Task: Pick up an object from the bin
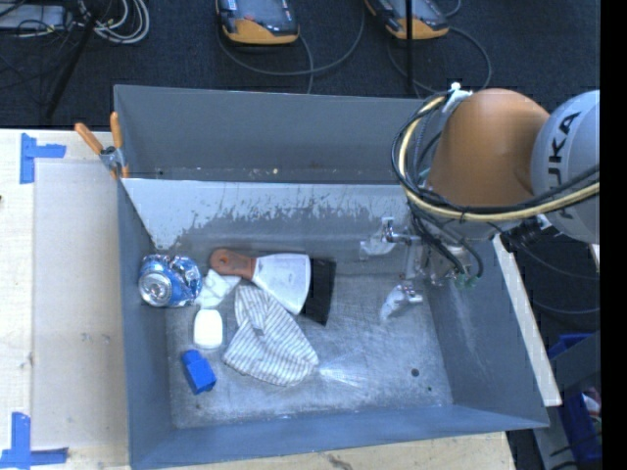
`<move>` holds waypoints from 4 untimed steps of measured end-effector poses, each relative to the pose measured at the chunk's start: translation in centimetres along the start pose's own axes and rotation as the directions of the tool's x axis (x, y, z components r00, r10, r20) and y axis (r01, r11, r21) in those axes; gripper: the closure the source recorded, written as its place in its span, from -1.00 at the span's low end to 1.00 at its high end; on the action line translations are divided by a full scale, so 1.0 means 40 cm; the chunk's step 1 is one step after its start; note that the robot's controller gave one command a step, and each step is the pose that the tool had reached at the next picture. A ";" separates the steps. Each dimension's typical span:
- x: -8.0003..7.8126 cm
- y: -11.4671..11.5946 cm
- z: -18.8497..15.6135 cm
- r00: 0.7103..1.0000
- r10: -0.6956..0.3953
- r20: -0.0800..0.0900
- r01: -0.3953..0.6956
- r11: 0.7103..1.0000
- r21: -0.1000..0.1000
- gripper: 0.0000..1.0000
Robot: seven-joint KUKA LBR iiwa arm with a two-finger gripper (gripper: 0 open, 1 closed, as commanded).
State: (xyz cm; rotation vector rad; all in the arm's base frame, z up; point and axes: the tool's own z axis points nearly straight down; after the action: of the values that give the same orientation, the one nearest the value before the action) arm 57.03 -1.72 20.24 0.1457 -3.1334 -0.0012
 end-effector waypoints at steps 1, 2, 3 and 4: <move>-0.015 0.042 0.087 0.999 0.040 0.015 -0.040 0.999 -0.002 -1.00; -0.050 0.080 0.153 1.000 -0.029 -0.008 0.029 1.000 0.000 -1.00; -0.151 0.145 0.293 0.995 -0.099 -0.001 0.099 0.995 0.009 1.00; -0.151 0.145 0.293 0.995 -0.100 -0.001 0.100 0.995 0.010 1.00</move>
Offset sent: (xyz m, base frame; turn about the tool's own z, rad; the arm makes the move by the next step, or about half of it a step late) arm 0.0416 0.0644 -0.0162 -0.1631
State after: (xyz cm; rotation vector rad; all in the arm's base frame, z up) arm 62.47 4.61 8.50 0.3026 -3.1218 0.0138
